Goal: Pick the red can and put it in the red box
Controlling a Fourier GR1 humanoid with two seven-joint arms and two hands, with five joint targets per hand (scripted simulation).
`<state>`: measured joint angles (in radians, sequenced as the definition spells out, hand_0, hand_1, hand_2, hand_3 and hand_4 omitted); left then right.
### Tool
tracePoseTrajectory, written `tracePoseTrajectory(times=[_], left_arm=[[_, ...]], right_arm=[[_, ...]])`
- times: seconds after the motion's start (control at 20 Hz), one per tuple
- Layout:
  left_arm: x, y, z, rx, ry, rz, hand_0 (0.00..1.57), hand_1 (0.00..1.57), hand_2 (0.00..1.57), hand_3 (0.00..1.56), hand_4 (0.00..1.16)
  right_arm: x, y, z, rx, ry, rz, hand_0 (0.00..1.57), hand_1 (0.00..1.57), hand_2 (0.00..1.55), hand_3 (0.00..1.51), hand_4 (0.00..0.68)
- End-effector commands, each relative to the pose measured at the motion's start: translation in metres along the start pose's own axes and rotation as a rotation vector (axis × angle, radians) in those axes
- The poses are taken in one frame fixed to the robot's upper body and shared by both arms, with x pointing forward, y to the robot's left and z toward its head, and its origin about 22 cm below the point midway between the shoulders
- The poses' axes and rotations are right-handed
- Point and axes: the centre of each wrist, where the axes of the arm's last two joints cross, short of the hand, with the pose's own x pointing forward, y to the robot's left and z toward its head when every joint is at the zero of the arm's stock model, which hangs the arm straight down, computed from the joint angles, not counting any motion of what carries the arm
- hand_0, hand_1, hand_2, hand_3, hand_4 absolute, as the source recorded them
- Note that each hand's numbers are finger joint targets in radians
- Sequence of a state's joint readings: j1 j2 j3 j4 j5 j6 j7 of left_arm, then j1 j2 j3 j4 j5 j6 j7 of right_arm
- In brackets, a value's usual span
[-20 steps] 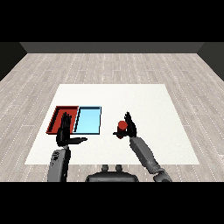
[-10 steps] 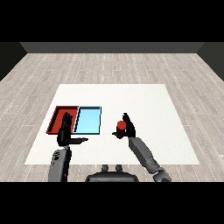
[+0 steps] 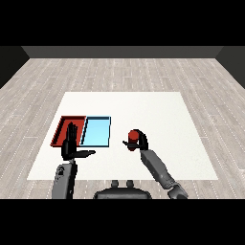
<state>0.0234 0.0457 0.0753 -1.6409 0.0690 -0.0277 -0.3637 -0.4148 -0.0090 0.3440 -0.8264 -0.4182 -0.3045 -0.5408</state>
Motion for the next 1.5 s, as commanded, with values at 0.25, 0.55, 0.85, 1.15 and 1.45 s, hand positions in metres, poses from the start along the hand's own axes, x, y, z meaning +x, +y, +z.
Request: tracePoseTrajectory(times=[0.25,0.55,0.85,1.15,1.45], left_arm=[[-0.014,-0.003,0.006,-0.017,0.004,0.009,0.0,0.0,0.0,0.0,0.0],[-0.019,-0.01,-0.002,-0.057,0.052,0.002,0.0,0.0,0.0,0.0,0.0],[-0.011,-0.064,-0.012,-0.136,0.039,0.019,0.0,0.0,0.0,0.0,0.0],[0.001,-0.106,-0.018,-0.223,0.123,0.102,0.0,0.0,0.0,0.0,0.0],[-0.006,-0.115,-0.022,-0.246,0.113,0.099,0.0,0.0,0.0,0.0,0.0]], right_arm=[[0.029,0.002,-0.004,0.0,-0.073,0.072,1.47,1.47,1.46,1.42,0.652],[0.047,0.028,0.015,0.029,-0.164,0.021,1.43,1.43,1.44,1.4,0.656],[0.084,0.027,0.002,0.036,-0.22,0.02,1.44,1.44,1.45,1.41,0.649],[0.085,0.018,-0.008,0.026,-0.211,0.022,1.42,1.42,1.44,1.42,0.65],[0.097,0.009,-0.027,0.058,-0.22,0.013,1.43,1.43,1.44,1.42,0.649]])
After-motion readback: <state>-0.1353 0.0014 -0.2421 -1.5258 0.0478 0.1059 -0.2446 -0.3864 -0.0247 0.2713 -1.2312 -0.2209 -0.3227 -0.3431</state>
